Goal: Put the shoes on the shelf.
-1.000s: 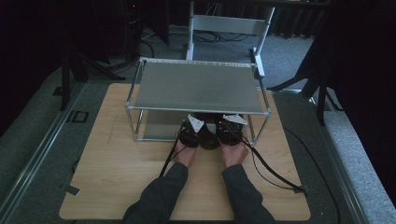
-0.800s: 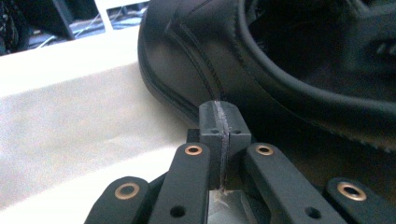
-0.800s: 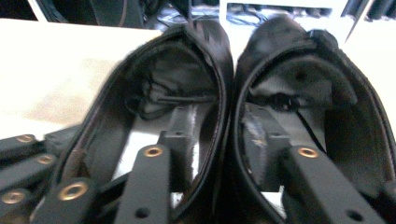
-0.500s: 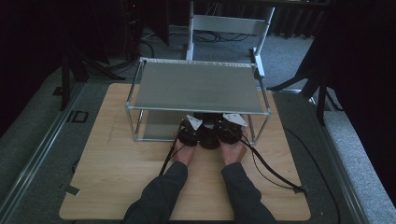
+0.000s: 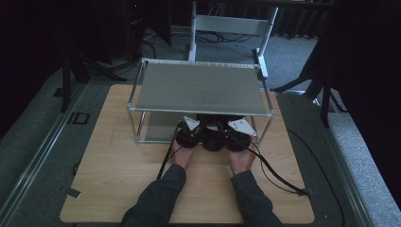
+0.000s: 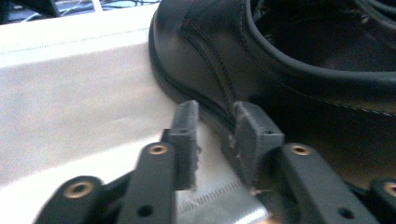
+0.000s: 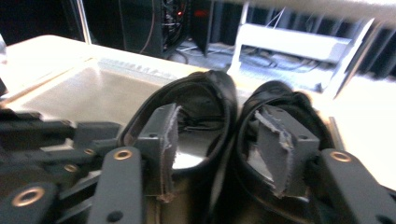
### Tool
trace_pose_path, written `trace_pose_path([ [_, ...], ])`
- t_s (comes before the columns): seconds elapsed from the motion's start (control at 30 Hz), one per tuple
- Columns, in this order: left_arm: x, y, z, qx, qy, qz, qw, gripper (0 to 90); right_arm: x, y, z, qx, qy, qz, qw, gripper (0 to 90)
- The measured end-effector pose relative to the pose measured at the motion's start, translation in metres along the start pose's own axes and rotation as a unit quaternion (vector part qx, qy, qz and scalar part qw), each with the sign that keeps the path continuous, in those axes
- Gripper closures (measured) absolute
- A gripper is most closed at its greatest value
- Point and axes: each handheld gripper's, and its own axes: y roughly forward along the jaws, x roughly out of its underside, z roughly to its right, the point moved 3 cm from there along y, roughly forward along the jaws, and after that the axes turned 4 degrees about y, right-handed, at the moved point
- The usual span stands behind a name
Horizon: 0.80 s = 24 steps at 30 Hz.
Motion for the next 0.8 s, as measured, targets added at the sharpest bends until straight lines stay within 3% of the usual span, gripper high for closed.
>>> trace_pose_path([
  [0.1, 0.0, -0.01, 0.0, 0.017, -0.008, 0.008, 0.9998, 59.7, -0.001, -0.01, 0.0, 0.013, -0.023, 0.005, 0.9996, 41.7],
  [0.17, 0.0, -0.017, 0.001, 0.029, -0.008, 0.014, 0.9995, 56.3, 0.0, -0.014, 0.004, 0.018, -0.023, 0.003, 0.9996, 38.5],
  [0.33, 0.003, -0.032, 0.008, 0.054, 0.002, 0.017, 0.9984, 49.1, 0.004, -0.022, 0.023, 0.024, 0.018, -0.004, 0.9996, 32.4],
  [0.43, 0.008, -0.035, 0.013, 0.07, 0.008, 0.013, 0.9974, 44.8, 0.009, -0.024, 0.032, 0.025, 0.028, -0.018, 0.9991, 28.2],
  [0.53, 0.013, -0.035, 0.019, 0.083, 0.012, 0.004, 0.9964, 40.2, 0.016, -0.02, 0.035, 0.035, 0.022, -0.035, 0.9985, 23.8],
  [0.7, 0.021, -0.027, 0.03, 0.09, 0.037, -0.022, 0.995, 35.2, 0.029, -0.007, 0.039, 0.037, 0.031, -0.065, 0.9967, 20.0],
  [0.8, 0.025, -0.02, 0.035, 0.081, 0.048, -0.032, 0.995, 34.5, 0.034, 0.005, 0.039, 0.039, 0.033, -0.08, 0.9955, 19.5],
])
